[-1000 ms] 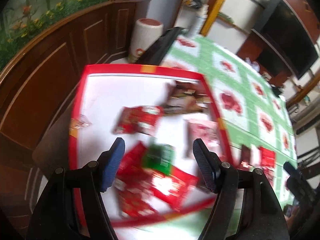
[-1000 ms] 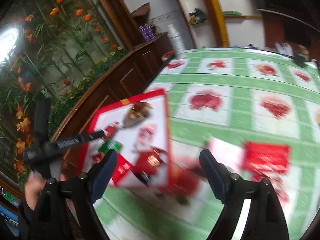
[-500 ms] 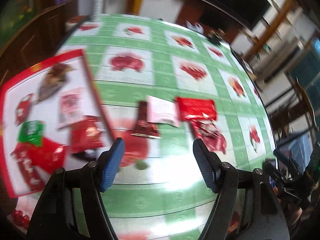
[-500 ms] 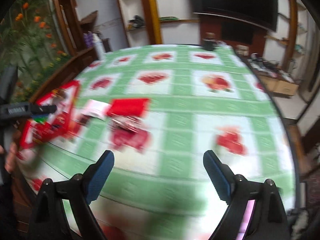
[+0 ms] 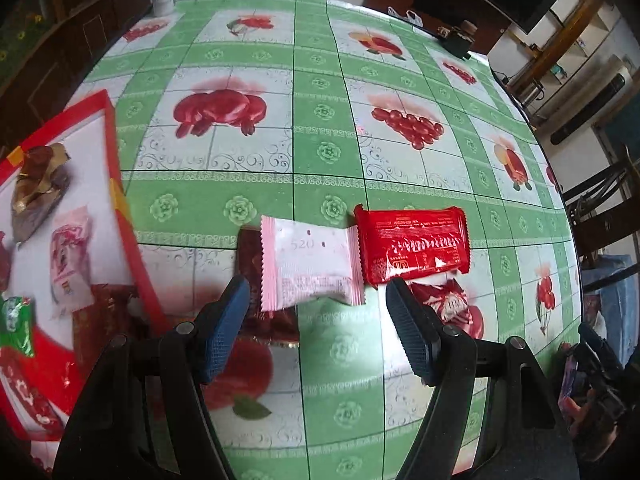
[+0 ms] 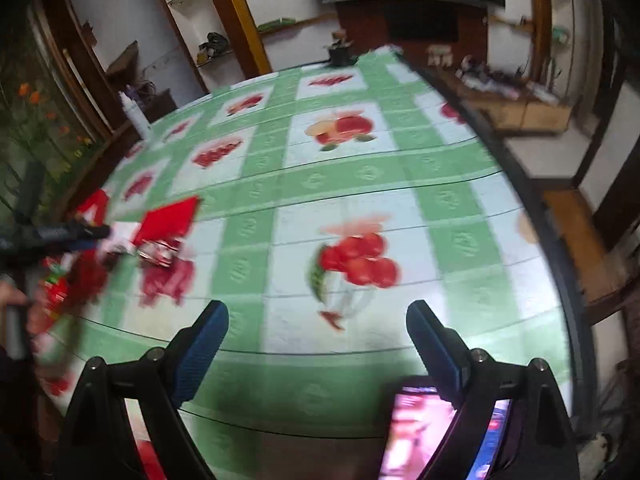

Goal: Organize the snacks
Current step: 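Withdraw both tools from the tray toward the remaining packets, then grasp the brown Manly bag with the left tool while the right grasps the red-white packet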

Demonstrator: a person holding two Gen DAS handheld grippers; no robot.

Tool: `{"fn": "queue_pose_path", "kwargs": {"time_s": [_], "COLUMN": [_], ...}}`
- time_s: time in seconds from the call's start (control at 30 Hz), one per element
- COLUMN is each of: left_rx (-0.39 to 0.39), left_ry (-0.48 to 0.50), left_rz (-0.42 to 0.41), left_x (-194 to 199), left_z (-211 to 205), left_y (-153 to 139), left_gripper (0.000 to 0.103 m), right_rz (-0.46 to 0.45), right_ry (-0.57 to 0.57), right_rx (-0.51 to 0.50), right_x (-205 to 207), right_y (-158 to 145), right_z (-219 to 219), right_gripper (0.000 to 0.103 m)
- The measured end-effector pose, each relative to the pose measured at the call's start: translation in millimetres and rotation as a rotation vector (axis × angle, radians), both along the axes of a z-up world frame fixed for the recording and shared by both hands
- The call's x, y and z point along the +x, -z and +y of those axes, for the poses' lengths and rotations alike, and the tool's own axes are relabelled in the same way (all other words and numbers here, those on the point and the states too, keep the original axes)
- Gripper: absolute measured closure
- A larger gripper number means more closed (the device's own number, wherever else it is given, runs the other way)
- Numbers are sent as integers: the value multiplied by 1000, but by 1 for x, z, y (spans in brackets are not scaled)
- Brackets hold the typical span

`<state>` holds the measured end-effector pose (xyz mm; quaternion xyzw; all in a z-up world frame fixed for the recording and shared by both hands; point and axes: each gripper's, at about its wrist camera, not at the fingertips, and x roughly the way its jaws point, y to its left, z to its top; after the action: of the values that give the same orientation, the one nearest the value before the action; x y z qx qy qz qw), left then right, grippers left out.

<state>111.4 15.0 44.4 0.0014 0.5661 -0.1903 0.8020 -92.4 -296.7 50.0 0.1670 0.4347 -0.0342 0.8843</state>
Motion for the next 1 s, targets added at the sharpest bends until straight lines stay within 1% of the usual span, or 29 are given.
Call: {"fn": "queue_pose_path", "kwargs": {"time_s": [0.07, 0.17, 0.23, 0.33, 0.43, 0.6, 0.73, 0.83, 0.93, 1.0], "left_rx": [1, -1, -3, -15, -12, 22, 41, 49, 53, 53], "left_ry": [-3, -9, -9, -15, -7, 21, 30, 36, 37, 39], "left_rz": [13, 19, 20, 22, 12, 9, 20, 38, 55, 58], "left_x": [6, 13, 17, 18, 14, 5, 3, 3, 3, 3], "left_z": [-1, -3, -4, -1, 4, 10, 12, 13, 13, 12], "left_y": [5, 8, 8, 8, 5, 4, 9, 16, 22, 23], "left_gripper": [32, 32, 32, 32, 32, 32, 32, 32, 32, 32], "right_rz": [35, 71, 78, 57, 79, 102, 98, 93, 91, 98], "right_ry": [-53, -174, -275, -418, -506, -586, -621, -626, -625, -628], "right_rx": [5, -4, -29, -81, -70, -132, -184, -208, -232, -234], "right_x": [16, 43, 60, 78, 92, 111, 123, 130, 136, 140], "right_y": [-10, -22, -26, -23, -9, 15, 23, 27, 31, 34], "right_z": [11, 41, 65, 103, 130, 156, 167, 172, 174, 175], "right_gripper": [11, 11, 11, 11, 11, 11, 16, 24, 39, 42]}}
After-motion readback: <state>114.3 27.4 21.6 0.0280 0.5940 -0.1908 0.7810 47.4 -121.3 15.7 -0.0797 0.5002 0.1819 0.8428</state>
